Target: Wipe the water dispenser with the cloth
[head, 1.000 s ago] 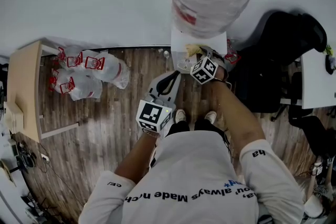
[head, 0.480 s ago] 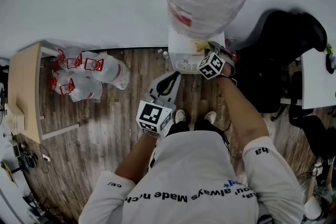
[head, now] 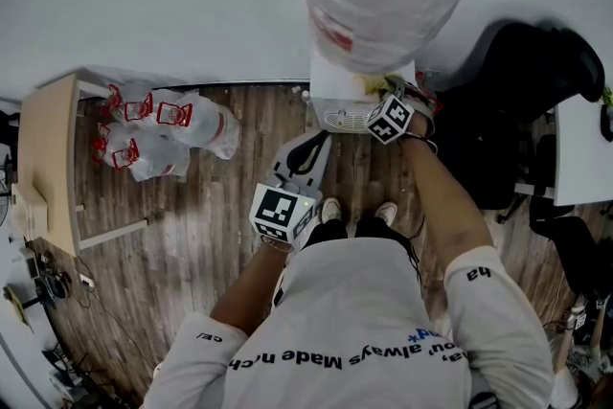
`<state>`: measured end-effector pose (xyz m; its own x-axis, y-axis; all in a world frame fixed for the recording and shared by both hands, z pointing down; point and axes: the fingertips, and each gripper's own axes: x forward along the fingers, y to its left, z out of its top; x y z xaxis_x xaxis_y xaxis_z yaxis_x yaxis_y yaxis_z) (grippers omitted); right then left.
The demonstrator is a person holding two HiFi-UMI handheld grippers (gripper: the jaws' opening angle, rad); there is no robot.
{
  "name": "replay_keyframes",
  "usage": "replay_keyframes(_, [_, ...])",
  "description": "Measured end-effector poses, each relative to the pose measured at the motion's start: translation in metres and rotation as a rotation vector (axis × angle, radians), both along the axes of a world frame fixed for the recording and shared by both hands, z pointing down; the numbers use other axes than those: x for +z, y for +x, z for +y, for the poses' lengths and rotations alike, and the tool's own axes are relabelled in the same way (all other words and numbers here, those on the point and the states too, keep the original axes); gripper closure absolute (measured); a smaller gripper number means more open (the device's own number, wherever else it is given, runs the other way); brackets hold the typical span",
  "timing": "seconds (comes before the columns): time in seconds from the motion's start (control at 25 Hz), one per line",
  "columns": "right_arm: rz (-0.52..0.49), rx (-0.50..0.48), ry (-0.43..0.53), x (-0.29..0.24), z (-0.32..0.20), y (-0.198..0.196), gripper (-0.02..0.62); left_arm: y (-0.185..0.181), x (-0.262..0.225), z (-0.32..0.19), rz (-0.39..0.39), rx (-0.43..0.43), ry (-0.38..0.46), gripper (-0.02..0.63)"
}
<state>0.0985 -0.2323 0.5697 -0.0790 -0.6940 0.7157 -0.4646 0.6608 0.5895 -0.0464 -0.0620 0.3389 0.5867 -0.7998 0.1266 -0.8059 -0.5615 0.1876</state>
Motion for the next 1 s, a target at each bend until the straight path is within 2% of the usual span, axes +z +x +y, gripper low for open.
replay_keyframes(0.24, [-0.030,-0.014,-0.037,0.003,0.000,-0.004,0.552,0.002,0.000,-0.007,0.005,0.001,-0.001,0.578])
replay_keyframes(1.0, [-0.020,-0.003,-0.023,0.006,0.013,-0.002,0.554,0.009,-0.002,0.006,0.001,0.011,0.001,0.578])
